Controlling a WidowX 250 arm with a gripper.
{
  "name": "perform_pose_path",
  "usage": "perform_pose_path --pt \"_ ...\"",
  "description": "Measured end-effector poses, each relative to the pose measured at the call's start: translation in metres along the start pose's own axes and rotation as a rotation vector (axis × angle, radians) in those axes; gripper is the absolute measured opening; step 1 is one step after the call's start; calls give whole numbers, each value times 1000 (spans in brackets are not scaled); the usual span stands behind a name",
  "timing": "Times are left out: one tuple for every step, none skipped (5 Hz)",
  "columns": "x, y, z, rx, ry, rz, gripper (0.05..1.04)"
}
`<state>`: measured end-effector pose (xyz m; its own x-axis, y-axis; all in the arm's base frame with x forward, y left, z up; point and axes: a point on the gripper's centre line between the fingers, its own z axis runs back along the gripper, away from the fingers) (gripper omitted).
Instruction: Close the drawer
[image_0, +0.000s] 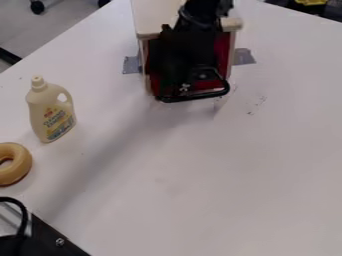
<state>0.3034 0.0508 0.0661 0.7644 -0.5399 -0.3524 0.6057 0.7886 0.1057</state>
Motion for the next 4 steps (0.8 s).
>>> perform_pose_path --pt "-16 -11 48 -4 -94 -27 998" --pt "-35 -13 96 -16 -205 -37 998" --pt "-54 -20 126 -67 -259 -59 998" --pt "-67 -38 128 -176 -204 -92 998"
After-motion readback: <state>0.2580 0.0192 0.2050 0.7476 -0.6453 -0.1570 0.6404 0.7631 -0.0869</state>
